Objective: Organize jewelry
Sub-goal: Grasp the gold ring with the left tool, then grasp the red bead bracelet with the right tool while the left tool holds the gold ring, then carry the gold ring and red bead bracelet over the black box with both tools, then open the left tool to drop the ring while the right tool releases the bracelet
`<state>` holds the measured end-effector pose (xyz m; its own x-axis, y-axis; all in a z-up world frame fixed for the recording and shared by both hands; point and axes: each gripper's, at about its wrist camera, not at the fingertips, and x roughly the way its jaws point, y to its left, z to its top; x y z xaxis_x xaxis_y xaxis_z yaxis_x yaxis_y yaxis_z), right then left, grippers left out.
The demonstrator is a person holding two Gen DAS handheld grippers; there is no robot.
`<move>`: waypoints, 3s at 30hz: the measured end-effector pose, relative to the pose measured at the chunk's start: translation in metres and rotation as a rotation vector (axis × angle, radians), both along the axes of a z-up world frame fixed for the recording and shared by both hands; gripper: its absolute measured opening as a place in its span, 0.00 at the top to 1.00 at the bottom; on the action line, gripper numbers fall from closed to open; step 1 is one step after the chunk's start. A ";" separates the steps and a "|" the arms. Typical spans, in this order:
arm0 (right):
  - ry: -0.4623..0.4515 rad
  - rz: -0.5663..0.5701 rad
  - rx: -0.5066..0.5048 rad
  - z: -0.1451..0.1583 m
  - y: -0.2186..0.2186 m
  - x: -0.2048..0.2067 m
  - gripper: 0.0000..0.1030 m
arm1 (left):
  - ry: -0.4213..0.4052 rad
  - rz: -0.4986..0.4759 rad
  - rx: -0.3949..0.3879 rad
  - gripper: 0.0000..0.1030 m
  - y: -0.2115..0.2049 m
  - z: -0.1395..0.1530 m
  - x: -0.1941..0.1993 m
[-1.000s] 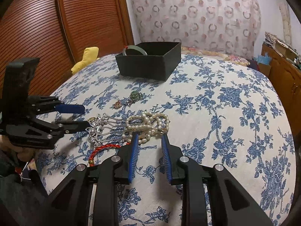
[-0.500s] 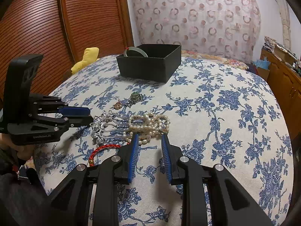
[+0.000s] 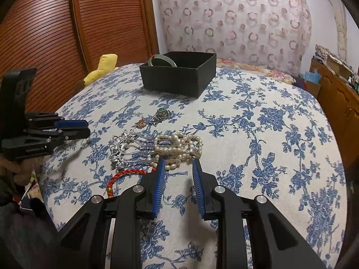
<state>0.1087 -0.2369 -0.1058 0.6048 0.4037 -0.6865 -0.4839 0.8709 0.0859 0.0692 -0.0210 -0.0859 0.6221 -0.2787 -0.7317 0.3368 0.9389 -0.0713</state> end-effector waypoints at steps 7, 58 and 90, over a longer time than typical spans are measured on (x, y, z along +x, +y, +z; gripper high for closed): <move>0.013 0.106 -0.012 0.007 0.030 -0.022 0.73 | -0.013 0.008 -0.015 0.79 0.004 0.002 -0.003; -0.170 0.066 0.063 0.109 0.030 0.099 0.92 | -0.190 0.037 -0.044 0.79 -0.004 0.078 0.098; -0.009 0.075 0.084 0.070 0.075 0.191 0.92 | -0.159 0.090 -0.055 0.40 0.008 0.060 0.137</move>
